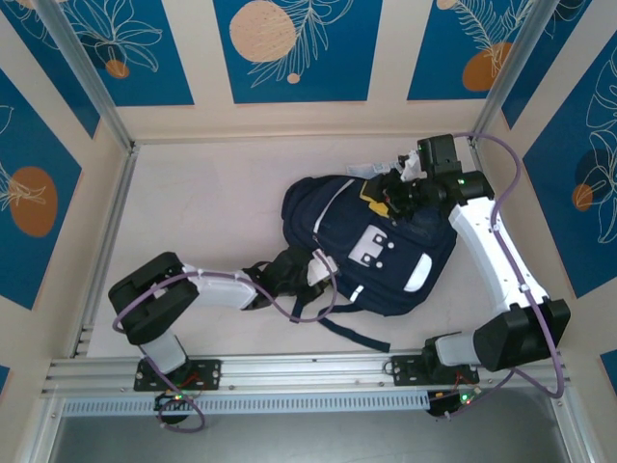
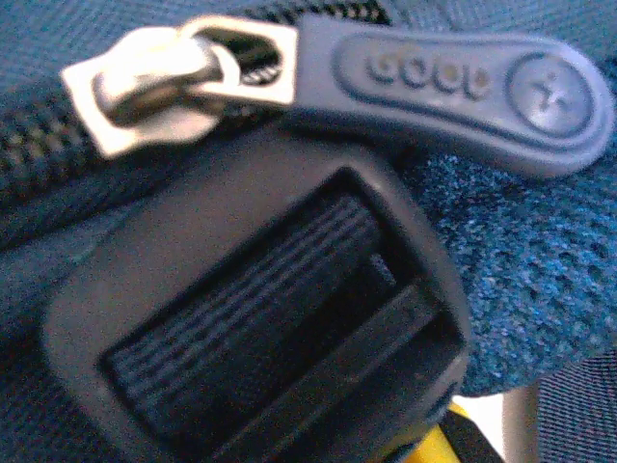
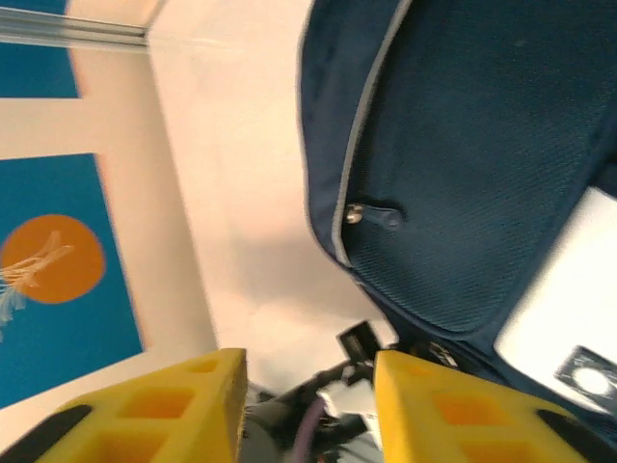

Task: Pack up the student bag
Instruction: Zip the student bag at the center of the table.

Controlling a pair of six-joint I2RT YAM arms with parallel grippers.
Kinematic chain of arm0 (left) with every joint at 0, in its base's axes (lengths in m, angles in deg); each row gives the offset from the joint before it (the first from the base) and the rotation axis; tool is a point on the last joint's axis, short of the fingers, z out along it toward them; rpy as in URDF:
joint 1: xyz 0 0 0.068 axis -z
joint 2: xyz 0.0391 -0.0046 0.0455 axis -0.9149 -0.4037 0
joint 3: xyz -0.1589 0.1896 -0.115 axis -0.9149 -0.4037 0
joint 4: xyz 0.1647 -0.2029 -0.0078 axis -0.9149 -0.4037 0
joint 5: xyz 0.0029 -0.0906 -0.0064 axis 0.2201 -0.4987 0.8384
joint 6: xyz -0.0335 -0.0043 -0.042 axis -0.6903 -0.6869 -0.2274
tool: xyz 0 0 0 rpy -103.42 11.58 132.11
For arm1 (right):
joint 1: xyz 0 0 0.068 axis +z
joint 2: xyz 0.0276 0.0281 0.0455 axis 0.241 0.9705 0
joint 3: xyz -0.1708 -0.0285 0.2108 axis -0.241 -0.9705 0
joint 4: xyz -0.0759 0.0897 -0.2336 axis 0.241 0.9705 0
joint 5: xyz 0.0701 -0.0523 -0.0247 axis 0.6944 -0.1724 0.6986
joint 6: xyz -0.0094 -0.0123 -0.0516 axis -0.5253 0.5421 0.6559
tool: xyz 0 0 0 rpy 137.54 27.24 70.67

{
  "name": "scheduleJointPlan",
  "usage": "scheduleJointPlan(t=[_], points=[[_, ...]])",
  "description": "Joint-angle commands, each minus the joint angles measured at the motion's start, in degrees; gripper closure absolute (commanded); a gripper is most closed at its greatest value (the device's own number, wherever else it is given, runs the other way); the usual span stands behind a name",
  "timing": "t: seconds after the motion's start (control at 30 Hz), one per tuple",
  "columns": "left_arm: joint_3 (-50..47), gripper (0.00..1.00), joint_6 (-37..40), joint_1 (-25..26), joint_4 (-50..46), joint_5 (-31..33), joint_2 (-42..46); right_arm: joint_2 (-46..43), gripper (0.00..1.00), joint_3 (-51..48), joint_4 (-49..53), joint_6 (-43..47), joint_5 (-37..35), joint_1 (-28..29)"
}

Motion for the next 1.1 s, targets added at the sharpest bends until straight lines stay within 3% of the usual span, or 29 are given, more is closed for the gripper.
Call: scheduleJointPlan(t=[0.0, 0.1, 0.2, 0.37, 0.57, 0.73, 0.9, 1.07], points=[[1.2, 1.0, -4.4, -0.1, -2.4, -4.1, 1.8, -4.4, 0.65, -3.0, 6.2, 4.0, -5.5, 1.8], [2.0, 1.0, -6.8, -0.1, -3.6, -6.1, 1.4, -7.9, 0.68, -8.2, 7.6, 2.6, -6.7, 5.4], [3.8, 1.0, -9.2, -0.1, -5.7, -8.9, 0.8, -9.0, 0.64, -12.5, 12.8, -1.7, -3.5, 6.0], [7.2, 1.0, -14.8, 0.0, -7.0, -12.9, -0.7, -21.1, 0.46, -23.1, 16.4, -14.0, -15.6, 7.6], [13.7, 1.0, -20.4, 0.0, -7.0, -15.5, -2.9, -27.1, 0.44, -30.4, 17.6, -21.8, -16.6, 5.6], [21.7, 1.0, -21.7, -0.1, -11.0, -16.2, -4.7, -25.4, 0.42, -33.8, 21.0, -38.9, -16.0, 5.4], [24.8, 1.0, -24.6, -0.2, -10.6, -17.6, -5.5, -29.1, 0.37, -37.8, 11.2, -48.9, -19.4, 7.4], [23.6, 1.0, -26.1, -0.2, -9.4, -18.2, -5.2, -27.7, 0.38, -40.7, -2.8, -41.5, -23.1, 3.1]])
